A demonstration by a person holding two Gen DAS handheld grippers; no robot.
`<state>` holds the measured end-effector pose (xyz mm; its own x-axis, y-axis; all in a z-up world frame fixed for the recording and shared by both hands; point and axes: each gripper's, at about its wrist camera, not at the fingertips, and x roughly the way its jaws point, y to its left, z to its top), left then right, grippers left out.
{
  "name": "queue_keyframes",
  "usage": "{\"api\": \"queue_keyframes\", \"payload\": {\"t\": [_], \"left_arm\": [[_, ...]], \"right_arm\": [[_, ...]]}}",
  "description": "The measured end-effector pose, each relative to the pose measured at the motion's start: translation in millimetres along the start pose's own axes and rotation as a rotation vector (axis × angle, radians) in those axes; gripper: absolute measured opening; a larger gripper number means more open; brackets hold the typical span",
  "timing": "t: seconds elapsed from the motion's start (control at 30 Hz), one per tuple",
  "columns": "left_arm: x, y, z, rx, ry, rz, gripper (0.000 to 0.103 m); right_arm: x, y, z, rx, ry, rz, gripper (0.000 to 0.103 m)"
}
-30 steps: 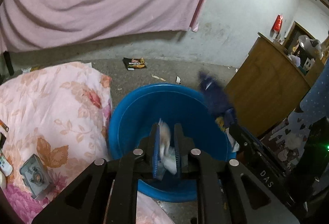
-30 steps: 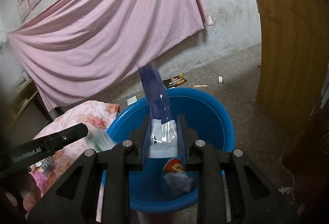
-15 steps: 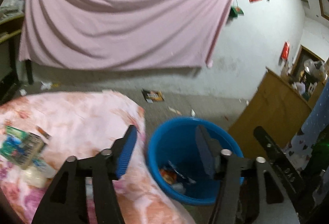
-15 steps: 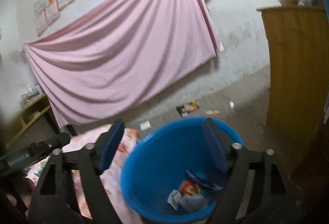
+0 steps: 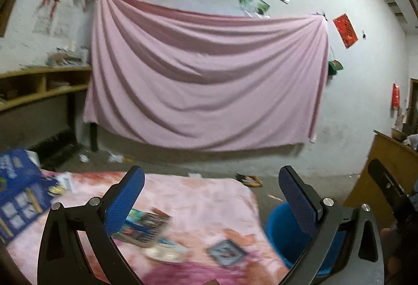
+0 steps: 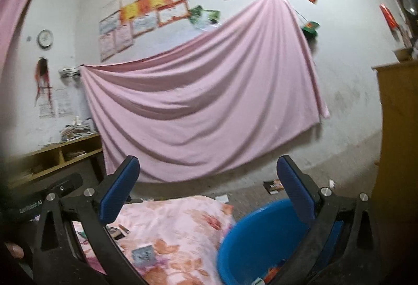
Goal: Collect trash
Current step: 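Move both tools back over the remaining trash on the bed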
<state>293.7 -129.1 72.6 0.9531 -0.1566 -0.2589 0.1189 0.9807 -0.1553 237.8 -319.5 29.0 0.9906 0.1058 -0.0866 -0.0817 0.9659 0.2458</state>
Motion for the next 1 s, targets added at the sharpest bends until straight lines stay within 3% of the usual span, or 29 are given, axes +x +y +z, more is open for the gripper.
{"api": "queue_keyframes", "payload": {"t": [0.27,0.6,0.77,1.0], "left_arm": [[-30.9,55.0,-6.8,0.004,-0.072,0.107,0.101],[-56.3,99.6,-24.4,0.014,-0.103,0.179,0.101],[-53.6,107.3,-32.9,0.023,-0.057,0.166,0.101],[-33.5,109.1,-44.3,0.033,0.095,0.102,0.101]], "right_arm": [[5.3,43.0,-6.3,-0.094,-0.002,0.088,0.103],[19.4,83.2,-30.0,-0.232,0.106,0.145,0.103],[33.4,92.1,-44.9,-0.294,0.230,0.141,0.103],[59.8,90.2,-70.1,-0.324,0.454,0.155,0.103]]}}
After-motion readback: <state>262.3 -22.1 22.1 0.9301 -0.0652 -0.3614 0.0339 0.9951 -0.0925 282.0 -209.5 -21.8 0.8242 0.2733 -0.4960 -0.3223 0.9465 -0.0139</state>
